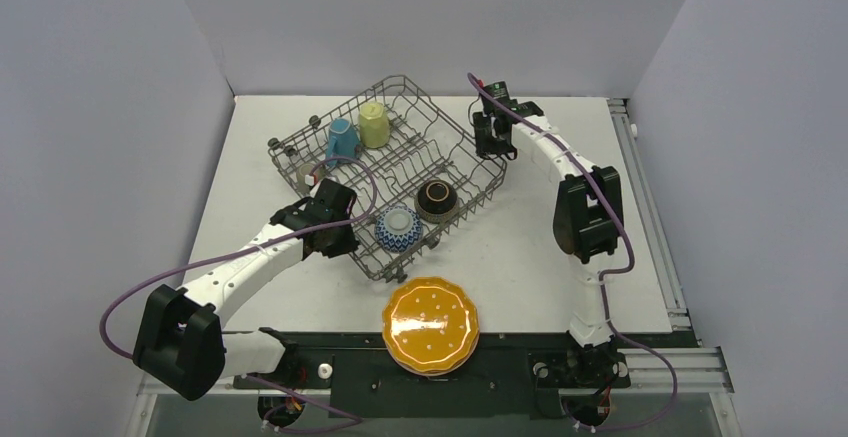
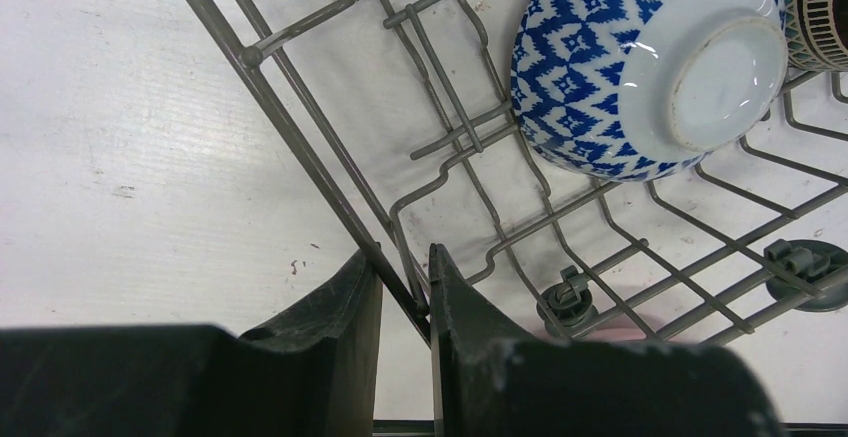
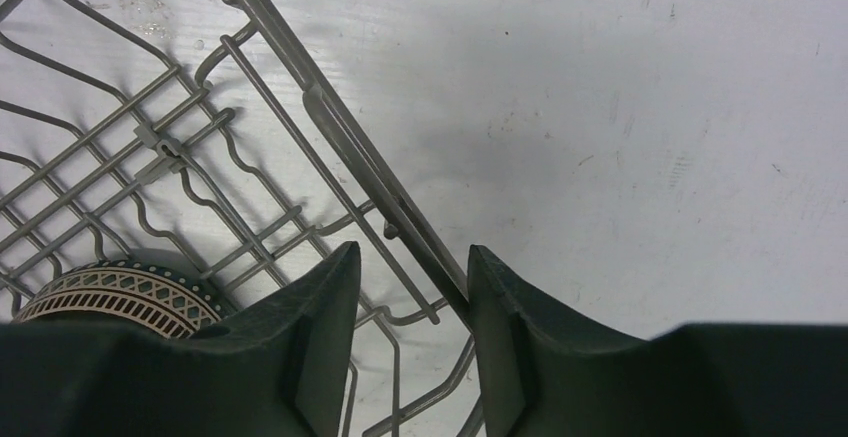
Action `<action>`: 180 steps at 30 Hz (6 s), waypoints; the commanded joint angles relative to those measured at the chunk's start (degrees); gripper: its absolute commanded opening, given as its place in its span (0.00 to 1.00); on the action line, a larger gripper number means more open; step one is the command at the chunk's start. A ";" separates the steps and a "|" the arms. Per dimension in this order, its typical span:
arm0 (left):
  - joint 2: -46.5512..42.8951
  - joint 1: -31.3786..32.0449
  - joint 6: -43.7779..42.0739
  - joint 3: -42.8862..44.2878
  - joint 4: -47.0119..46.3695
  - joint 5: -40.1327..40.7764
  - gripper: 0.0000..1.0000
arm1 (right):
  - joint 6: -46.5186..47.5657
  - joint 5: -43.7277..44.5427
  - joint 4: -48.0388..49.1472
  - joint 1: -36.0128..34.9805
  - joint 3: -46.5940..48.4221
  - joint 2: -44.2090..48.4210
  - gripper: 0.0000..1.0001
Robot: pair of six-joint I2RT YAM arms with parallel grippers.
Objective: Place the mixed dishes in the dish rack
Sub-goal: Adjust the dish rack at the center of the board.
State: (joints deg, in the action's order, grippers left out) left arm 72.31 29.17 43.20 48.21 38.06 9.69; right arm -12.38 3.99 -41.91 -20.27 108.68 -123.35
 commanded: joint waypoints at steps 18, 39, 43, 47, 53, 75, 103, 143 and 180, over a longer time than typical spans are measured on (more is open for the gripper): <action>7.99 1.48 -7.02 8.38 2.98 -2.06 0.00 | -2.82 -0.43 8.00 2.84 -15.65 7.51 0.00; 19.50 -0.93 -10.37 22.74 1.40 -0.39 0.00 | -11.08 -0.85 20.71 6.45 -42.94 26.12 0.00; 21.20 -1.90 -10.24 24.80 -0.52 -2.40 0.00 | -12.77 -0.63 23.23 7.23 -47.81 29.30 0.00; 23.81 -2.44 -10.64 27.73 -1.11 -3.57 0.00 | -14.72 -2.84 26.37 7.52 -52.79 31.54 0.00; 27.74 -3.06 -11.32 32.15 -1.67 -4.77 0.00 | -16.73 -2.82 29.31 7.62 -56.98 33.85 0.00; 36.39 -8.74 -13.92 45.27 3.54 -6.69 0.00 | -20.80 -8.57 32.11 7.86 -52.75 29.85 0.00; 26.49 -12.73 -12.36 35.42 5.72 -3.53 0.00 | -22.80 -4.17 30.67 -3.02 -55.13 35.17 0.00; 17.88 -11.50 -9.16 22.18 4.01 -7.32 0.41 | -16.75 -1.01 21.28 5.15 -38.31 24.09 0.19; -3.60 -12.32 -14.82 17.00 4.36 -8.78 0.96 | -15.66 -1.27 15.57 6.61 -44.96 54.66 0.67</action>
State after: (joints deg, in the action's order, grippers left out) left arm 73.60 17.45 29.34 67.70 46.50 2.26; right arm -27.57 4.40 -26.48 -14.44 65.91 -73.69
